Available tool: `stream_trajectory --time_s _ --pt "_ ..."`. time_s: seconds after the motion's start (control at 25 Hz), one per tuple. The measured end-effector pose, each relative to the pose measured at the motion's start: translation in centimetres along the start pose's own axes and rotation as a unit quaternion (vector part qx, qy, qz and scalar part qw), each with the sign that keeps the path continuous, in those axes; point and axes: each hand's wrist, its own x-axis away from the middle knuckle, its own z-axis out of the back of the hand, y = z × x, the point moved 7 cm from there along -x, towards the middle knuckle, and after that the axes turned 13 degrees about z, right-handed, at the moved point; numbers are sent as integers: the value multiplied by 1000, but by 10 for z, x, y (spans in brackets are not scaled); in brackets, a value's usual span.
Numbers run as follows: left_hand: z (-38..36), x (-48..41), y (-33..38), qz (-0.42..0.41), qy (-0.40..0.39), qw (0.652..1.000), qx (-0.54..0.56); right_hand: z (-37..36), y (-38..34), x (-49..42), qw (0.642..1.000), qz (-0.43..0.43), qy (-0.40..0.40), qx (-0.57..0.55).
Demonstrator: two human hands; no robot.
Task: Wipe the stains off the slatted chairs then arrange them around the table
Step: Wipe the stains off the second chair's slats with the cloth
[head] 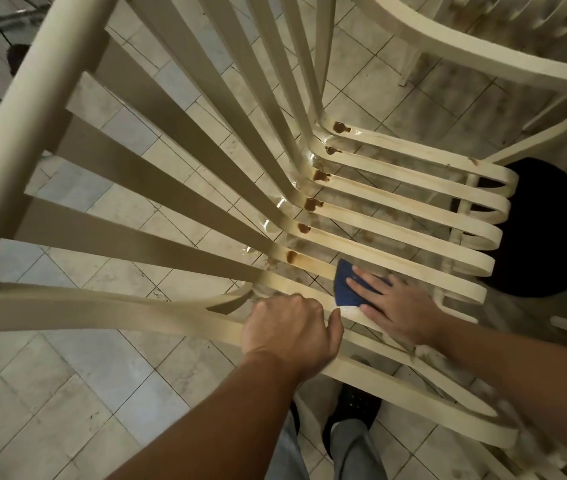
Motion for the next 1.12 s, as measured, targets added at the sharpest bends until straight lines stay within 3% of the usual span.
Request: stream_trajectory --time_s 0.24,0.4,0.6,1.0,1.12 --pt "-5 -1 -1 -2 -5 1000 -11 2 -31 -65 1000 -24 2 12" --pt "-4 -1 -1 -2 -6 1000 11 -7 -8 -11 999 -36 27 4" --pt "-3 0 -3 -7 -6 999 40 -20 6 47 998 -57 -25 -25" --pt "1 0 0 -20 18 999 21 0 -41 -70 997 -55 -56 -16" --pt "1 1 0 -22 15 999 23 -5 -40 -58 996 -56 -57 -29"
